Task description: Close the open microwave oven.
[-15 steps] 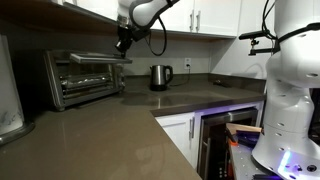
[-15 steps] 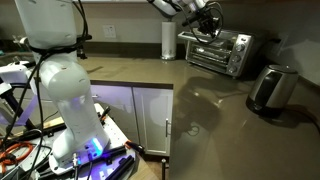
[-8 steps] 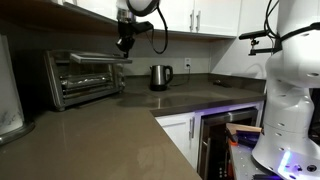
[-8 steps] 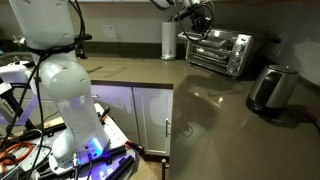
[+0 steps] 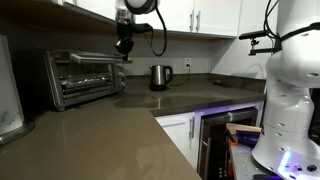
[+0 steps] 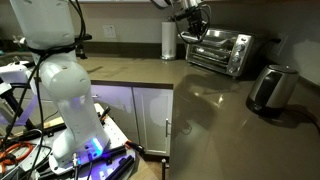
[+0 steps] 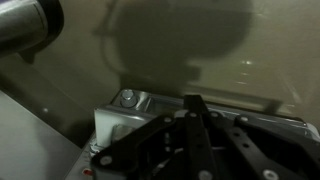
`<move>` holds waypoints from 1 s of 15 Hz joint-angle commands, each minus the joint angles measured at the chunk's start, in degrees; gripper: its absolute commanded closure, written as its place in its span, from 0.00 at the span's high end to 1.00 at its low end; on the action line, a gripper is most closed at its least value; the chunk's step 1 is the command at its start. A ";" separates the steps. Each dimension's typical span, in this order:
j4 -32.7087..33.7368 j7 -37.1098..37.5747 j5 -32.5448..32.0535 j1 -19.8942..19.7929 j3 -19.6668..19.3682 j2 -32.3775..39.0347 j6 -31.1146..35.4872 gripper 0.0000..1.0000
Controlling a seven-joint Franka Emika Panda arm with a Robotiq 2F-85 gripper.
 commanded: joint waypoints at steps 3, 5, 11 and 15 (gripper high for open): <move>0.51 -2.07 0.21 -0.72 -0.85 2.75 5.15 0.00; -0.06 0.19 -3.49 -0.49 -1.83 3.11 8.81 0.00; -1.41 6.99 -16.07 0.41 -4.75 2.73 16.94 0.00; -2.37 -0.98 -6.75 -0.71 -2.68 1.55 13.09 0.00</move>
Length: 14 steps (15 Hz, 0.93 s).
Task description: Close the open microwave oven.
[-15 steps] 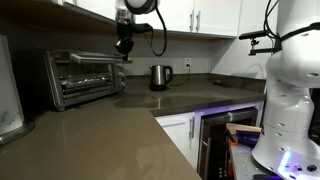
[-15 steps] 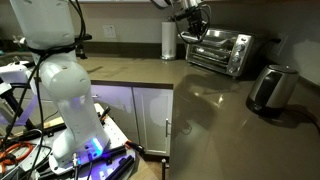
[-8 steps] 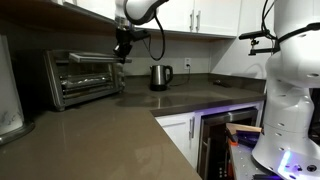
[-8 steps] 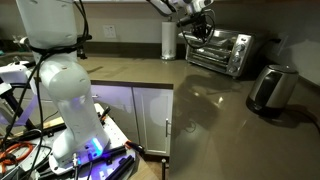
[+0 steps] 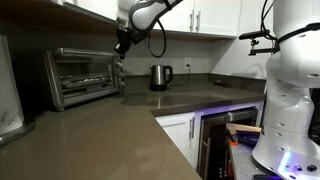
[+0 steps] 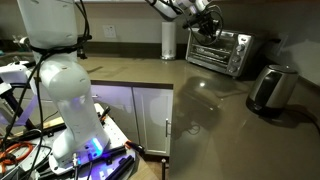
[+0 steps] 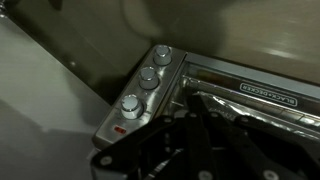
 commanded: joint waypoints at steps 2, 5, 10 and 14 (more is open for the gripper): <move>-3.80 -13.74 15.06 -0.95 2.87 -3.61 -4.38 0.00; -4.98 -21.14 22.49 -0.72 3.94 -6.27 -12.84 0.00; -5.18 -25.08 24.68 -0.04 4.79 -10.83 -29.57 0.00; -5.50 -25.70 25.12 0.47 5.64 -13.32 -36.50 0.00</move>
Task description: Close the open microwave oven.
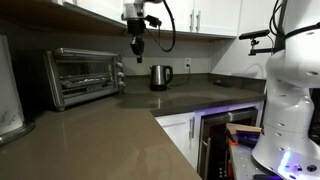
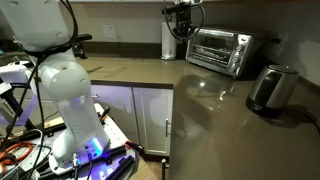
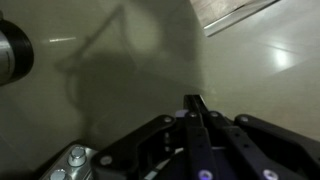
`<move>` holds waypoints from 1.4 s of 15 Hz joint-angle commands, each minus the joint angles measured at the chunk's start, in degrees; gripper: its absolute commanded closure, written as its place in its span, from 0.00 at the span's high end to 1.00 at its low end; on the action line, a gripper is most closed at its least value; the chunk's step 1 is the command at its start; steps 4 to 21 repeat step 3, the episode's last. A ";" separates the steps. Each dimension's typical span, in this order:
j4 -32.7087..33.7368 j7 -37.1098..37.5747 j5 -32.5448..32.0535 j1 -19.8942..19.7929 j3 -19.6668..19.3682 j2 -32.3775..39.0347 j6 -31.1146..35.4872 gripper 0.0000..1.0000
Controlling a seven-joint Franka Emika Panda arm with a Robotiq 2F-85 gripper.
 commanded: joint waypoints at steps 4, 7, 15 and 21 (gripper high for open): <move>-2.19 -1.56 2.40 0.86 1.26 -3.83 -4.50 0.00; -2.19 -1.56 2.40 0.86 1.26 -3.83 -4.50 0.00; -2.19 -1.56 2.40 0.86 1.26 -3.83 -4.50 0.00; -2.19 -1.56 2.40 0.86 1.26 -3.83 -4.50 0.00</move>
